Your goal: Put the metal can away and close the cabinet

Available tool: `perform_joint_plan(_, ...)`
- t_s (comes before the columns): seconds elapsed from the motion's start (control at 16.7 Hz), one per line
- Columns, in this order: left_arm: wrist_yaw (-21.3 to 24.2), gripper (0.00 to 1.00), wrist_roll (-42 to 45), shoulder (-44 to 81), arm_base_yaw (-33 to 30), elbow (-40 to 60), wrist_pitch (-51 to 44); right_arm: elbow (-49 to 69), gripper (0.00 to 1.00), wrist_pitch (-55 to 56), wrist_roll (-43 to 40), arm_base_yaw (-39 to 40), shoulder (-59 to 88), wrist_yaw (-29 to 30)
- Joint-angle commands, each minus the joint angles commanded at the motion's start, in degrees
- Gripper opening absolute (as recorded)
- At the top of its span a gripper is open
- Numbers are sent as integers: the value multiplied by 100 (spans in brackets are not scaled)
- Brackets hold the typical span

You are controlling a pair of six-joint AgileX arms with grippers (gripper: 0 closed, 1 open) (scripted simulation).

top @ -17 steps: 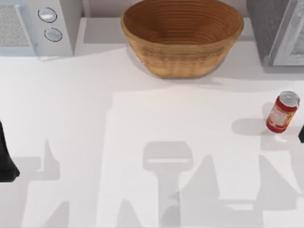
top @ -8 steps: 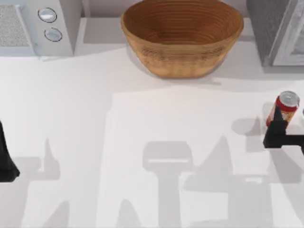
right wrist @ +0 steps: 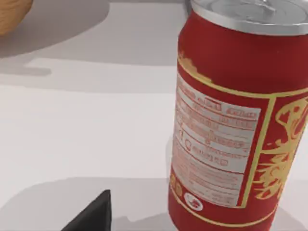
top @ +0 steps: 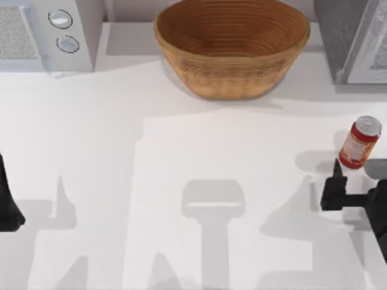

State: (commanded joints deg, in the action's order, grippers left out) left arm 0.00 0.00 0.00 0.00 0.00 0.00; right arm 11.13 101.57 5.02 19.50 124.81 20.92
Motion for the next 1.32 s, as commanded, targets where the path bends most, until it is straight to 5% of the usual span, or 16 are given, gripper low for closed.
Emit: perform_joint_plan(1.32,0,100,0,0,0,0,0,981,100,-675,-73,-333,280,-322)
